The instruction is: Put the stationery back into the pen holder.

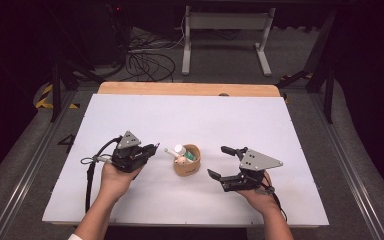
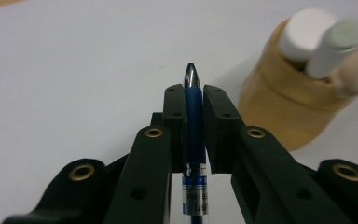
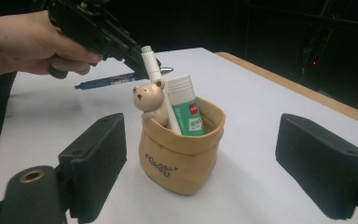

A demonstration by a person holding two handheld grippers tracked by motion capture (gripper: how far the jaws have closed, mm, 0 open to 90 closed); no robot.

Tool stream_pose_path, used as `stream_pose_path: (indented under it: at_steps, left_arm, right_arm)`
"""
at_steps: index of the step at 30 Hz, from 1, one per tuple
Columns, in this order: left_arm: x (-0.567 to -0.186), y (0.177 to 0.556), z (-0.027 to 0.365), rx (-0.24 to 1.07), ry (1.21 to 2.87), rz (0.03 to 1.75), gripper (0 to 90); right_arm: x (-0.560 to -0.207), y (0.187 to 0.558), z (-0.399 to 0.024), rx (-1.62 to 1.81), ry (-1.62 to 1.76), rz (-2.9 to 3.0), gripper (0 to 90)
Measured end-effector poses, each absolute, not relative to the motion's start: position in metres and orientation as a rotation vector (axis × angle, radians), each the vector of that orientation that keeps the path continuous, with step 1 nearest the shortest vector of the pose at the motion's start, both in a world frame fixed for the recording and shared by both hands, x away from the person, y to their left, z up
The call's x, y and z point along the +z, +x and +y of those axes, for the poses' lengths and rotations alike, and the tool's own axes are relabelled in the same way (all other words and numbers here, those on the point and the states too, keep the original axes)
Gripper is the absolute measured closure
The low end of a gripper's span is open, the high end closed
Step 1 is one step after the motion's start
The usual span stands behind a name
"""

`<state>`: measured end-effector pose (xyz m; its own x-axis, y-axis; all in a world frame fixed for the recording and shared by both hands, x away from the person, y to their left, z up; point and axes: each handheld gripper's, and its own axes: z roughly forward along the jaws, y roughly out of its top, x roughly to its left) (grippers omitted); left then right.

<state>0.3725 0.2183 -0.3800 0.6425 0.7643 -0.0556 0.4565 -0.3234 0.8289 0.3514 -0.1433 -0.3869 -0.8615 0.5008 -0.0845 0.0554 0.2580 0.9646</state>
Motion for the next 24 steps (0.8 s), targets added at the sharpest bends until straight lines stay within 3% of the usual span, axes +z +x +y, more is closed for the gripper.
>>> stream_pose_path:
  at_steps: [24]
  left_arm:
    - [-0.344, 0.330, 0.202, 0.410, 1.874, 0.718, 80.4]
  right_arm:
    - [-0.386, 0.346, -0.127, 1.719, 0.478, 2.161, 24.8]
